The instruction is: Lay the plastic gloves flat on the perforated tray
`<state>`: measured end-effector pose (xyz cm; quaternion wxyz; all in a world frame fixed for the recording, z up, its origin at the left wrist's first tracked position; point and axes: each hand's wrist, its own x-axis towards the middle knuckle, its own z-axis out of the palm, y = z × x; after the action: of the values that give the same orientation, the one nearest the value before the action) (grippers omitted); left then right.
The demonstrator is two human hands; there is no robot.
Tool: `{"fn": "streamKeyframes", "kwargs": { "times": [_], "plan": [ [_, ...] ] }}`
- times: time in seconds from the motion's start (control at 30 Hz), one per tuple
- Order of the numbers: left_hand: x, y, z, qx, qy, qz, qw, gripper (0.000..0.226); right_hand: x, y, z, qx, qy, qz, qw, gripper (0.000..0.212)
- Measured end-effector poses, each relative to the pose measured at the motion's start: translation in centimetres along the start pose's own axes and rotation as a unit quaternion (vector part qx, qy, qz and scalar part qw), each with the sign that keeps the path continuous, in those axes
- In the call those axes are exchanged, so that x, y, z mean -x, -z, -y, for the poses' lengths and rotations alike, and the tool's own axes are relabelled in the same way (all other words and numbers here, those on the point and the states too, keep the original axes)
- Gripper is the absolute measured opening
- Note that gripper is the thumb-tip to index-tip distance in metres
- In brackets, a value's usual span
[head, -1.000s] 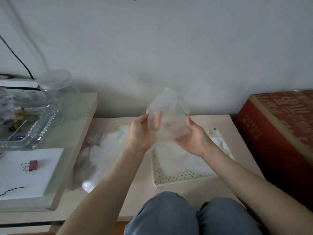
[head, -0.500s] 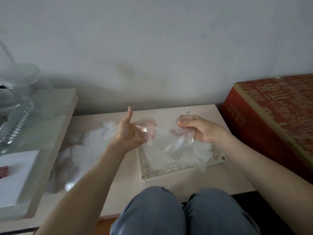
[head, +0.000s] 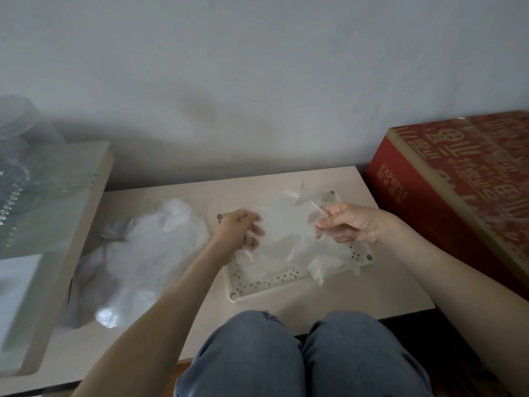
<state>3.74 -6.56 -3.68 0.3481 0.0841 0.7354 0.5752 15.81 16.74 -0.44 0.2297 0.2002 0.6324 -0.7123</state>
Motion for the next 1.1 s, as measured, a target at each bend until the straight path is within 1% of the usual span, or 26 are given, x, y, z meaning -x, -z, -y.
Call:
{"fn": "streamKeyframes", "kwargs": {
  "times": [0.03,0.13,0.2,0.33,0.43,0.5,0.63,0.67,0.7,0.73,0.77,0.8,0.87,0.97,1.03,1.1],
  "plan": [
    [0.0,0.0,0.4,-0.01,0.002,-0.008,1.0,0.019,0.1,0.3,-0.3,0.005,-0.002,0.0,1.0,0.008],
    [0.0,-0.3,1.5,-0.053,0.0,-0.033,0.998,0.02,0.1,0.9,-1.0,0.02,-0.007,-0.01,1.0,0.002],
    [0.1,-0.6,1.9,-0.078,0.003,-0.046,0.996,0.02,-0.1,1.1,-1.3,0.036,-0.013,-0.036,0.999,0.005],
    [0.3,-1.0,2.1,-0.093,0.002,-0.059,0.994,0.017,-0.6,1.6,-2.0,0.081,-0.006,-0.095,0.992,0.009],
    [0.1,-1.2,2.3,-0.126,-0.024,-0.073,0.989,0.018,-0.9,1.8,-2.5,0.135,0.0,-0.128,0.983,0.009],
    [-0.2,-1.2,2.4,-0.146,-0.037,-0.078,0.985,0.018,-1.2,1.8,-2.7,0.145,0.005,-0.139,0.98,0.006],
    [-0.4,-1.5,2.4,-0.081,-0.051,-0.048,0.994,0.02,-1.7,1.3,-2.5,0.053,-0.013,-0.077,0.996,0.011],
    [-0.4,-1.5,2.3,-0.08,-0.057,-0.043,0.994,0.02,-1.9,1.1,-2.4,0.047,-0.018,-0.077,0.996,0.021],
    [-0.4,-1.5,2.2,-0.078,-0.062,-0.042,0.994,0.019,-2.2,0.9,-2.4,0.061,-0.015,-0.088,0.994,0.034],
    [-0.5,-1.6,2.2,-0.075,-0.063,-0.043,0.994,0.019,-2.4,0.6,-2.3,0.083,-0.005,-0.1,0.992,0.042],
    [-0.6,-1.7,2.1,-0.075,-0.063,-0.045,0.994,0.018,-2.6,0.3,-2.3,0.094,0.01,-0.109,0.99,0.042],
    [-0.7,-1.7,2.0,-0.074,-0.066,-0.048,0.994,0.018,-2.8,0.1,-2.2,0.09,0.02,-0.112,0.989,0.038],
    [-0.9,-1.9,2.0,-0.075,-0.075,-0.046,0.993,0.017,-3.0,-0.1,-2.1,0.059,0.024,-0.114,0.991,0.033],
    [-0.8,-2.0,1.7,-0.075,-0.091,-0.03,0.993,0.016,-2.7,-0.1,-1.7,0.026,0.034,-0.081,0.996,0.041],
    [-0.8,-2.0,1.3,-0.09,-0.108,-0.028,0.99,0.017,-2.5,-0.2,-1.2,0.052,0.037,-0.054,0.996,0.043],
    [-0.9,-1.7,1.1,-0.132,-0.132,-0.044,0.981,0.019,-2.2,-0.1,-0.8,0.083,0.037,-0.045,0.995,0.041]
  ]
}}
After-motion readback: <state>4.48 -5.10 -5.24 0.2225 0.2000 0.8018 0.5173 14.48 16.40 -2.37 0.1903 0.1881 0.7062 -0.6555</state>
